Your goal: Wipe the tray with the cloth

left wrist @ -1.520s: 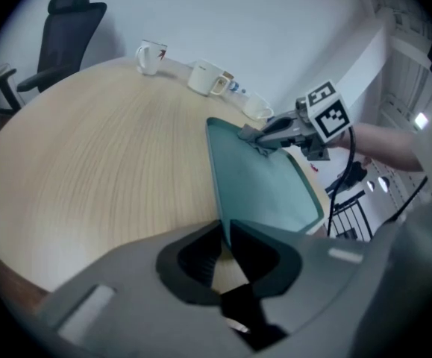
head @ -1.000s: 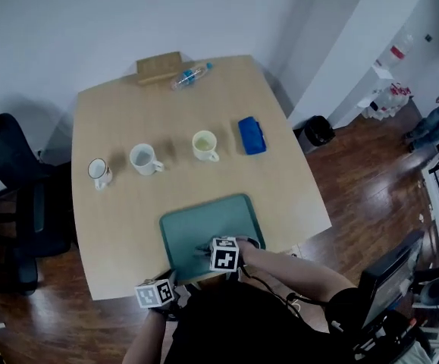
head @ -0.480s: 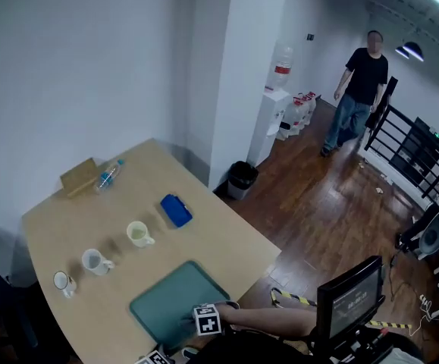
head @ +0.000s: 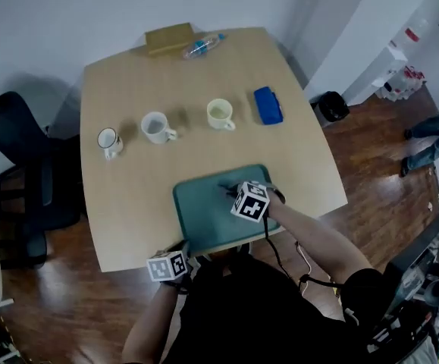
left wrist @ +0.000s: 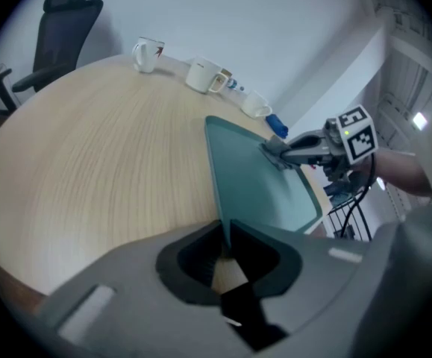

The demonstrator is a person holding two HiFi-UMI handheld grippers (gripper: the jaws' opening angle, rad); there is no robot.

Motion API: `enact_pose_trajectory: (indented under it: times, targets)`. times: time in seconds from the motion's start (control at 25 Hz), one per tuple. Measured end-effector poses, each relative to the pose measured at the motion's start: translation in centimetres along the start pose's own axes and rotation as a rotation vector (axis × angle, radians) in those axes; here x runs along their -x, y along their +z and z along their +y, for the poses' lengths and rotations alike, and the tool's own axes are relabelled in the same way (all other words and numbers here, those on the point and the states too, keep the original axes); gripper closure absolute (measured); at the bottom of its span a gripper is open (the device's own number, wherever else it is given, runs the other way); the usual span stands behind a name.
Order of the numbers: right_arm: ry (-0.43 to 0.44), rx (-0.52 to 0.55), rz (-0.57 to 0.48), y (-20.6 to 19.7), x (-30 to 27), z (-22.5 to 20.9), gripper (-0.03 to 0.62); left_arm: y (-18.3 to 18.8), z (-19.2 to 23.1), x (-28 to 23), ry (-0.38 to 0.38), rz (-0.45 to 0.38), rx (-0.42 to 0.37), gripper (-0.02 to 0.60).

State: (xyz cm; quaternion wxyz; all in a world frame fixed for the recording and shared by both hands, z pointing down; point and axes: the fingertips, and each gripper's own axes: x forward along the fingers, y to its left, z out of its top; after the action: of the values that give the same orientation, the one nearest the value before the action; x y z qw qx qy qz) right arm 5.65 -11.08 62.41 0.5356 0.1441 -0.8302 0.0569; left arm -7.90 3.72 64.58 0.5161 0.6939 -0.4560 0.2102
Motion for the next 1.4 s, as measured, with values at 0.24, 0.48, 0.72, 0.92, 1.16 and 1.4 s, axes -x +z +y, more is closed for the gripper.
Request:
enact_pose_trajectory:
  times: [0.24,0.48,0.72,0.92,1.16,1.4]
  targets:
    - [-0.051,0.147,0.023,1.3,-2.9,-4.3,0.569,-0.6,1.0,-0.2,0.037,-0.003,-0.01,0.538]
    - [-0.01,0.166,0.034,0.7,-3.5,-2.4,0.569,-0.8,1.7,-0.1,0.07,-0.003,-0.008,0.54]
    - [0.133,0.166,0.022,-1.7,-2.0,4.4,0.569,-0.8,2.0,-0.2,0.079,0.001,-0.008,0.54]
    - [0.28,0.204,0.049,-4.9,0.0,11.7,0.569,-1.0,2.4,-0.3,0.098,-0.006,-0.008,0.54]
    - [0.325,0.146,0.039,-6.4,1.2,15.2,0.569,-1.6,2.7,0.1,0.115,0.009,-0.004,0.545]
    - [0.172,0.058,-0.029,-6.6,2.6,10.0,0.569,-1.6,1.4,0.1,0.133,0.002,-0.009,0.546]
